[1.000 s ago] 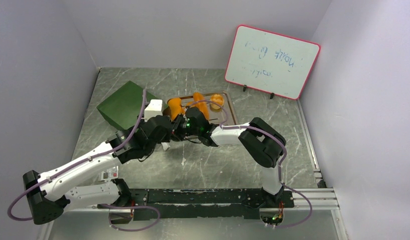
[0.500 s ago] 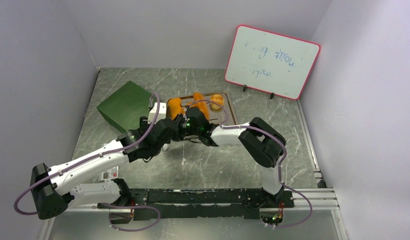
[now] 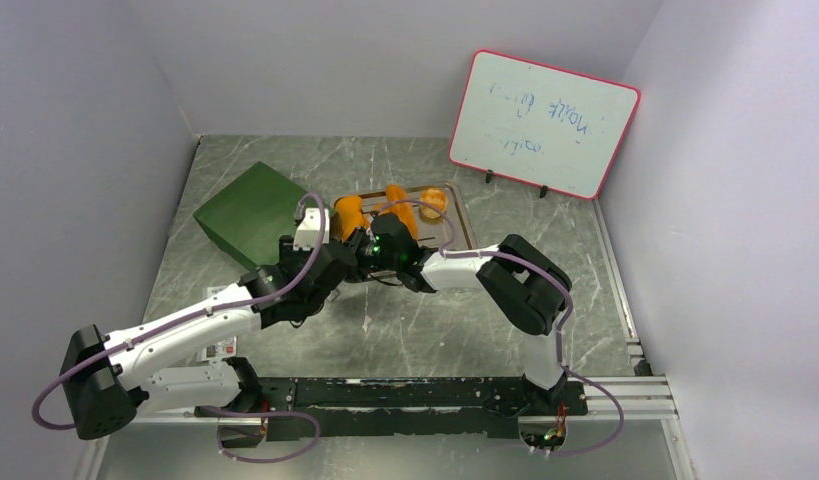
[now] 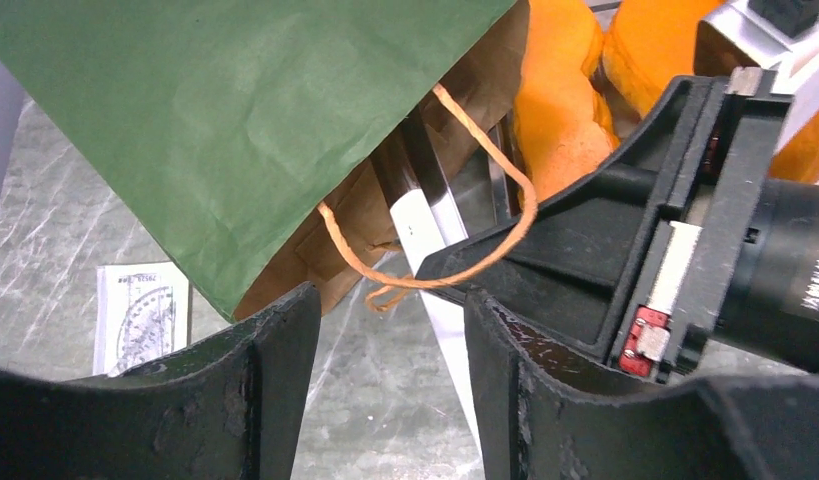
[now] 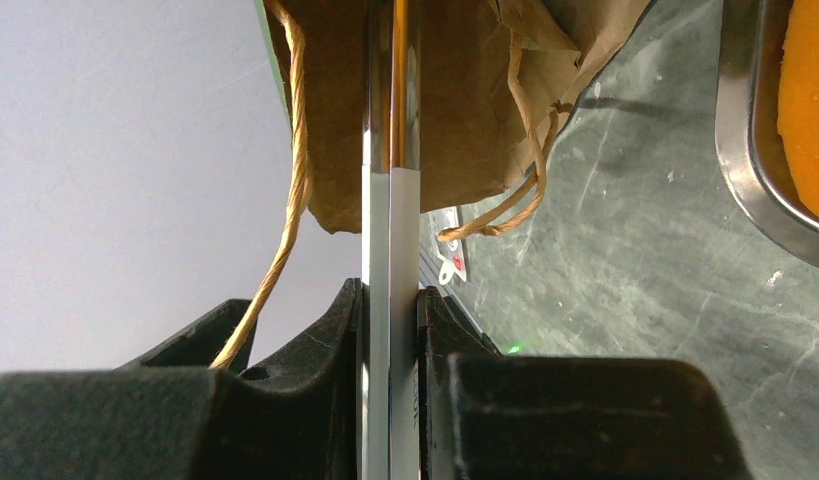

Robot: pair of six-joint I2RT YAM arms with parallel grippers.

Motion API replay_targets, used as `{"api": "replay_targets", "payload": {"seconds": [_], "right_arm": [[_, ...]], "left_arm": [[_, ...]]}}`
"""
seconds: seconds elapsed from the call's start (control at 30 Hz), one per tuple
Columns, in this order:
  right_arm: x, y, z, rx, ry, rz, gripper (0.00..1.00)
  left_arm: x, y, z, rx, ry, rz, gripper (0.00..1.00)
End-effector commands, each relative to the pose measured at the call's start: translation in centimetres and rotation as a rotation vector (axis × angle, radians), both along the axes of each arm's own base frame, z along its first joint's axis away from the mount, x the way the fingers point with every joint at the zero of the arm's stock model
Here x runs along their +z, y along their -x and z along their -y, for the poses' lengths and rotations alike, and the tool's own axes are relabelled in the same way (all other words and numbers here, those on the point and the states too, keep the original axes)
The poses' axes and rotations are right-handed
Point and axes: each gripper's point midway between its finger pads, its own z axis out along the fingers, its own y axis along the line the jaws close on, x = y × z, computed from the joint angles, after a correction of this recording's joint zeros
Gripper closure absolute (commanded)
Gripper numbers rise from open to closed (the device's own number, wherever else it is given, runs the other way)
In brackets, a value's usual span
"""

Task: Take the fake bread out of the paper bag
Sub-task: Take out the fake bread from the paper bag.

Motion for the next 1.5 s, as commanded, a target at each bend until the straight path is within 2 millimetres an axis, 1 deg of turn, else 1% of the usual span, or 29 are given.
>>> {"api": "replay_targets", "payload": {"seconds": [0.0, 0.1, 0.17, 0.4, 0.57, 0.7, 0.8, 0.93, 1.13, 1.47], "right_arm": [[2.5, 0.0, -0.1, 0.016, -0.062, 0.056, 1.0], [2.7, -0.1, -0.2, 0.018, -0.062, 0.06, 1.0], [2.7, -0.1, -0.2, 0.019, -0.06, 0.063, 1.0], [2.6, 0.0, -0.2, 0.023, -0.058, 0.064, 1.0], [2.8, 0.1, -0.1, 0.026, -0.059, 0.066, 1.0], [2.9, 0.1, -0.1, 0.029, -0.062, 0.068, 1.0], [2.9, 0.2, 0.0, 0.028, -0.063, 0.068, 1.0], [2.9, 0.3, 0.1, 0.028, -0.064, 0.071, 1.0], [3.0, 0.4, 0.3, 0.025, -0.062, 0.074, 1.0], [3.2, 0.6, 0.8, 0.02, -0.061, 0.084, 1.0]], "left_arm": [[0.3, -1.2, -0.5, 0.038, 0.038, 0.055, 0.53], [-0.1, -1.8, -1.0, 0.051, 0.053, 0.055, 0.57], [-0.2, -2.2, -1.2, 0.061, 0.057, 0.057, 0.58], [0.3, -3.7, -1.5, 0.078, 0.067, 0.099, 0.65], [0.9, -4.0, -1.0, 0.058, 0.079, 0.104, 0.61], [0.7, -4.0, -1.0, 0.052, 0.085, 0.102, 0.64], [0.7, -4.0, -1.2, 0.062, 0.089, 0.116, 0.7], [0.7, -4.5, -1.7, 0.085, 0.082, 0.126, 0.81], [0.7, -4.9, -2.2, 0.109, 0.071, 0.145, 0.92], [2.2, -4.8, -3.8, 0.166, 0.056, 0.211, 0.93]]}}
